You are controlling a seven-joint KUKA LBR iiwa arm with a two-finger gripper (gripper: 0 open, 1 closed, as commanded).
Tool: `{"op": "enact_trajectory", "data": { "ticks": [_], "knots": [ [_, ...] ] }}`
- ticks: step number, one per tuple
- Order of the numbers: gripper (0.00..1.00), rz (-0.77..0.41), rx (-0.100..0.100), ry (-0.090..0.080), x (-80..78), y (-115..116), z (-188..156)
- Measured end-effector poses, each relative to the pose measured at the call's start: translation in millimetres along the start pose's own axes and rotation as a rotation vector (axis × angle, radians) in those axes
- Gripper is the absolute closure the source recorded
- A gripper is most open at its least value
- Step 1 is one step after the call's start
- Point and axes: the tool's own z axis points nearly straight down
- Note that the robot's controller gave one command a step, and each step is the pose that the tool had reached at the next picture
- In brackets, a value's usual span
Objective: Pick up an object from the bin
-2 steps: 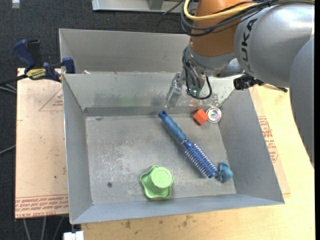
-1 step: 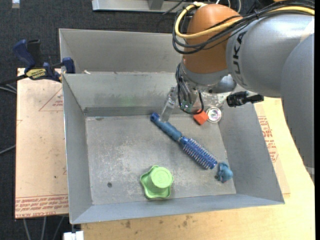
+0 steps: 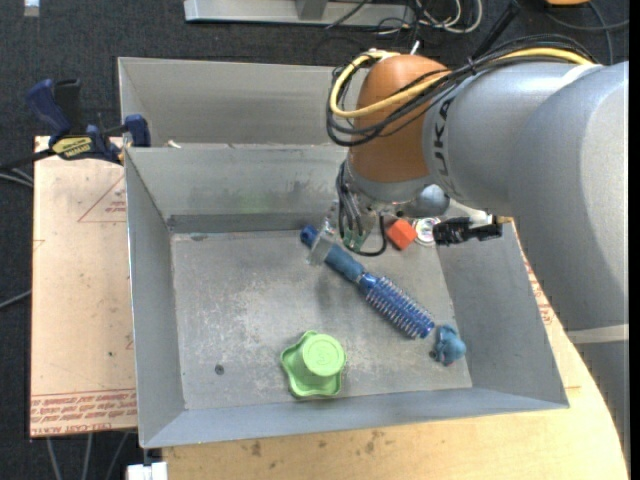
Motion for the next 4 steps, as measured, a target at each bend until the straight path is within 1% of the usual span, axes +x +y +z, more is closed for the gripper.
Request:
{"op": "enact_trajectory", "data": {
  "ticks": [1,2,3,4],
  "knots": [
    [1.0,0.02,-0.008,-0.011,-18.4,14.3,-32.0],
    [0.0,0.02,-0.005,-0.008,-17.3,13.5,-30.2],
    [0.0,0.13,-0.002,-0.003,8.3,-22.0,-4.4],
    [0.0,0.386,-0.003,-0.003,13.6,-26.8,13.8]
  ]
}}
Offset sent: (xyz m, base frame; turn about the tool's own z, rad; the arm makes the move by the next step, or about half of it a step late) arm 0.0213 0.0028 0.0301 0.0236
